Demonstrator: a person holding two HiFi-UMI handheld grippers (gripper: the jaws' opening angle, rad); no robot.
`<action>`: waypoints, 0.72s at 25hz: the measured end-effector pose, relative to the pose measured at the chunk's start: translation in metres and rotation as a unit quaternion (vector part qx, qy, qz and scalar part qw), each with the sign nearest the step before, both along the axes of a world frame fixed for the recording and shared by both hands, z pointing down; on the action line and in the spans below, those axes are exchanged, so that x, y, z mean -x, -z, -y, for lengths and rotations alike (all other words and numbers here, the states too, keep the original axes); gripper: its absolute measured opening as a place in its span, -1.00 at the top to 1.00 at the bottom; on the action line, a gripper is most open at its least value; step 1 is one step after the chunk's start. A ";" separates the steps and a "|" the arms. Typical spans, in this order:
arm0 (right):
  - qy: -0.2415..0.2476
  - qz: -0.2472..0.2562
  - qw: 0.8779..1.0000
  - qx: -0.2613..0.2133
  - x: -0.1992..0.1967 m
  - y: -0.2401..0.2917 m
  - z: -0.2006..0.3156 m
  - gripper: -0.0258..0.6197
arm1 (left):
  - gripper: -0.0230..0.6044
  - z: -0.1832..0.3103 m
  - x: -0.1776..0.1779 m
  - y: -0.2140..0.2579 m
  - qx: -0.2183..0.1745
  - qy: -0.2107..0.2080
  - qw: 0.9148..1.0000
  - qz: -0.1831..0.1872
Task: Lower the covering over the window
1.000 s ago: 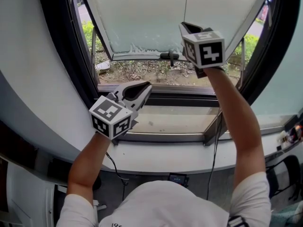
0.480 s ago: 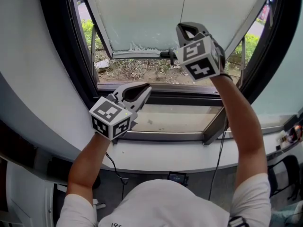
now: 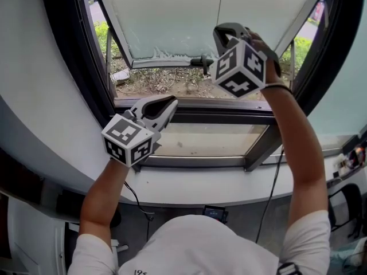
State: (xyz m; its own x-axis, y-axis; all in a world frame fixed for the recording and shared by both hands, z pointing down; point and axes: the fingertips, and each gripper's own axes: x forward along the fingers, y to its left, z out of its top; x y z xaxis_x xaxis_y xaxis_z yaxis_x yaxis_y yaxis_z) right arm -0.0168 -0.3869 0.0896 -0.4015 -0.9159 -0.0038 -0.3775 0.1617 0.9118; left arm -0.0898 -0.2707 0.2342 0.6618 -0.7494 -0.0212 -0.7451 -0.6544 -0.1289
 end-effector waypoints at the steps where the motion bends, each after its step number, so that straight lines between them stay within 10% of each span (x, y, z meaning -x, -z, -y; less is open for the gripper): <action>1: -0.003 -0.009 1.000 0.001 -0.001 -0.003 0.000 0.85 | 0.85 0.000 0.000 0.001 -0.001 0.000 1.000 0.000; 18: -0.023 -0.103 0.994 0.009 -0.006 -0.057 0.002 0.85 | 0.85 0.001 0.005 0.002 -0.008 0.005 1.000 0.015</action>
State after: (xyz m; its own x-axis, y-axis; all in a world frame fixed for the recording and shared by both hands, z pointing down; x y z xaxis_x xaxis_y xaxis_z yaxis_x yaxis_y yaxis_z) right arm -0.0106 -0.3890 0.1471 -0.3503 -0.9322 0.0914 -0.1900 0.1663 0.9676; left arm -0.0948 -0.2717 0.2321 0.6549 -0.7556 -0.0135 -0.7472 -0.6449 -0.1605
